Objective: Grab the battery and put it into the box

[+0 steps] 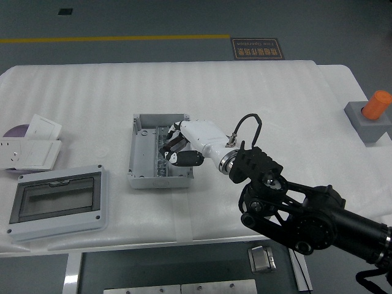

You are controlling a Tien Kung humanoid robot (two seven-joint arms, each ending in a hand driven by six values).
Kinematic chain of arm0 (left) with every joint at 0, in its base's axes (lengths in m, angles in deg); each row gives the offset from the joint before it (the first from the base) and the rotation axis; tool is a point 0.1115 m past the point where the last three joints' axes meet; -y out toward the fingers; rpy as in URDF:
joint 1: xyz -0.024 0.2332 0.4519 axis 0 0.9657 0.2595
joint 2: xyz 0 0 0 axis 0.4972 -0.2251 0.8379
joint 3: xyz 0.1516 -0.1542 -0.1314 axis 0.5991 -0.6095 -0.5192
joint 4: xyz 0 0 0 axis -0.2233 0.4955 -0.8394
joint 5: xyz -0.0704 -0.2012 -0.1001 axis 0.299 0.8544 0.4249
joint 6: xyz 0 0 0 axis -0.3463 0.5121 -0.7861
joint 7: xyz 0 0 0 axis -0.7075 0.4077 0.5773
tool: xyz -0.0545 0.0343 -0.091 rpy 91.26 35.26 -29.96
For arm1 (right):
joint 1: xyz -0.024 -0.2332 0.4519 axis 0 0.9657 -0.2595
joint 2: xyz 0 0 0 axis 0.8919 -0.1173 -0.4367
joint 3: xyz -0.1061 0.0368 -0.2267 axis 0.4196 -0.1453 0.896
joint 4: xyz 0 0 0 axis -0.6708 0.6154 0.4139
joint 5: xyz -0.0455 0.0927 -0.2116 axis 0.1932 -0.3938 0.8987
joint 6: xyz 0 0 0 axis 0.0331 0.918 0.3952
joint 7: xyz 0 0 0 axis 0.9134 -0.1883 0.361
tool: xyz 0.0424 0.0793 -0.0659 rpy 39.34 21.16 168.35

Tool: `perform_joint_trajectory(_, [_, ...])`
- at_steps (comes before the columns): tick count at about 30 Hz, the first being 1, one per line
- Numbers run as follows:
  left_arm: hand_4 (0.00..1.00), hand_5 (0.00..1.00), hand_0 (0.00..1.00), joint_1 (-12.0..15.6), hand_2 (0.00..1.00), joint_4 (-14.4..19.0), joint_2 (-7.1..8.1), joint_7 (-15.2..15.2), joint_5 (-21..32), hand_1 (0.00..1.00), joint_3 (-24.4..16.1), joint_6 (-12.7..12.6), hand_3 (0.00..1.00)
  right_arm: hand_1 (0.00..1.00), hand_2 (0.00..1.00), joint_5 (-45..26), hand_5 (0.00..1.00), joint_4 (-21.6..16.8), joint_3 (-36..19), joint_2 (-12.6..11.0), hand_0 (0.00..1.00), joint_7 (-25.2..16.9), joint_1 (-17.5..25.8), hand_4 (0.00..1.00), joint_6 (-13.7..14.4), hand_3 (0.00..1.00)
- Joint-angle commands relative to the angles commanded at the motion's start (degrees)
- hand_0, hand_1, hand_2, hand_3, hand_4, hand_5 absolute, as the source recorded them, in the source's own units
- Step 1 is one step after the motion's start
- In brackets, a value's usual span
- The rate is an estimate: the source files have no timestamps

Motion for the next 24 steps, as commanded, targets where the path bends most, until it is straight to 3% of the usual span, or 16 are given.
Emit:
perform_joint_trajectory(3, [0.736,0.549,0.662,-0.02,0.59,0.0,0.07,-0.02,0.07,0.677,0.09,0.02,0.641,0.592,0.679,0.21,0.319,0.16,0.32,0.39,0.503,0.03,-0.25,0.541,0.33,0.74])
perform_joint_trajectory(4, [0.737,0.549,0.661,-0.03,0.59,0.0,0.09,-0.04,0.06,0.677,0.09,0.05,0.641,0.755,0.833,0.36,0.418,0.23,0.37,0.52,0.678,0.05,-0.34,0.746,0.31,0.951])
perform_joint_trajectory(16, [0.736,0.543,0.657,-0.31,0.587,0.0,0.25,-0.05,0.45,0.67,0.42,0.55,0.631,0.778,0.83,1.22,0.462,2.01,0.31,1.3,0.709,-0.01,-1.23,0.81,-0.23,0.968])
perform_joint_trajectory(19, [0.736,0.543,0.657,-0.32,0.587,0.0,0.26,-0.03,0.54,0.67,0.54,0.56,0.631,0.778,0.83,1.24,0.462,2.89,-0.52,0.71,0.709,-0.21,-1.43,0.81,0.11,0.968])
perform_joint_trajectory(24, [0.728,0.537,0.657,-0.36,0.586,0.0,0.27,-0.05,0.41,0.669,0.4,0.56,0.627,0.774,0.822,0.54,0.471,7.94,-2.01,-2.21,0.706,0.06,-2.97,0.819,0.82,0.965])
